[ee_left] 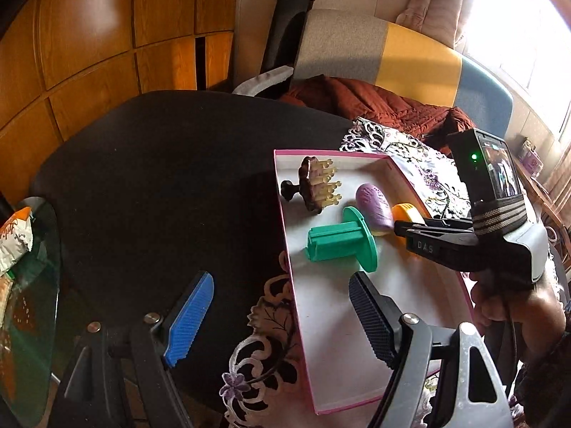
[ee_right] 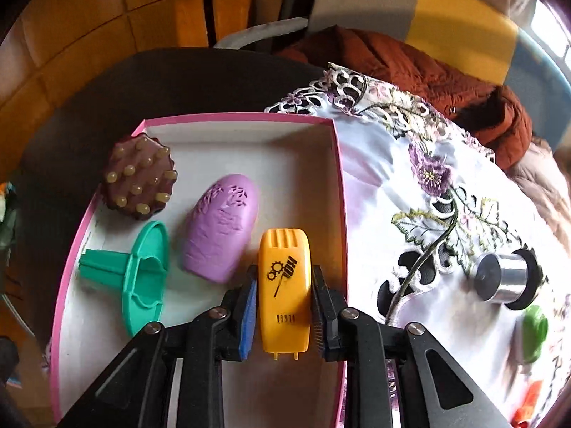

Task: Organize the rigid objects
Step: 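Lower the yellow toy into the tray and open the right tool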

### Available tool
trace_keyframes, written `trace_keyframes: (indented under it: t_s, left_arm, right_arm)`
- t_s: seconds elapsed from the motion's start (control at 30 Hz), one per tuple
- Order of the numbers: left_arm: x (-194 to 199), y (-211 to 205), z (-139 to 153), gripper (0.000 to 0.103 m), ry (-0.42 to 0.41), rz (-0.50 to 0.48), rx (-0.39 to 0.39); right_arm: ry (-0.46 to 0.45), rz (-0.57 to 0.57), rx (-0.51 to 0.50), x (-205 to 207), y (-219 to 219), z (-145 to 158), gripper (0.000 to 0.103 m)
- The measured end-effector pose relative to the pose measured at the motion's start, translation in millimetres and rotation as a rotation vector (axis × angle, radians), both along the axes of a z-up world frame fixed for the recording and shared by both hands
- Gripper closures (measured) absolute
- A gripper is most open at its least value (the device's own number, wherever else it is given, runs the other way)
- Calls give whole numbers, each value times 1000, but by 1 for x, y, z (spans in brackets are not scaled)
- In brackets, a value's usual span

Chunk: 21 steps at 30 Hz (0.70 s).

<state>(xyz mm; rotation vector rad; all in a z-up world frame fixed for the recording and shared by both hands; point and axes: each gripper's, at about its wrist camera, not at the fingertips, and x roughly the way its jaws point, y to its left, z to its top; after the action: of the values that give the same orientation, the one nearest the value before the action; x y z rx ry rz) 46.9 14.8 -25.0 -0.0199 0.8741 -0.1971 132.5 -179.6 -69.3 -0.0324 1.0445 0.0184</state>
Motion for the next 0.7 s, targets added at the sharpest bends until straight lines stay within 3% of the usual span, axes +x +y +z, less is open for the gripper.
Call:
trace_keyframes:
  t_s: [0.2, 0.37, 0.7]
  left_arm:
    - [0, 2, 0, 23, -2, 8, -3]
    - [-1, 0, 2, 23, -7, 10, 4]
    - [-7, -9, 6, 23, -14, -11, 19]
  right_arm:
    - [-11, 15, 13, -10, 0, -1, 70]
    - [-65, 9, 40, -24, 4, 15, 48]
    - [-151, -11, 68, -47, 1, 43, 41]
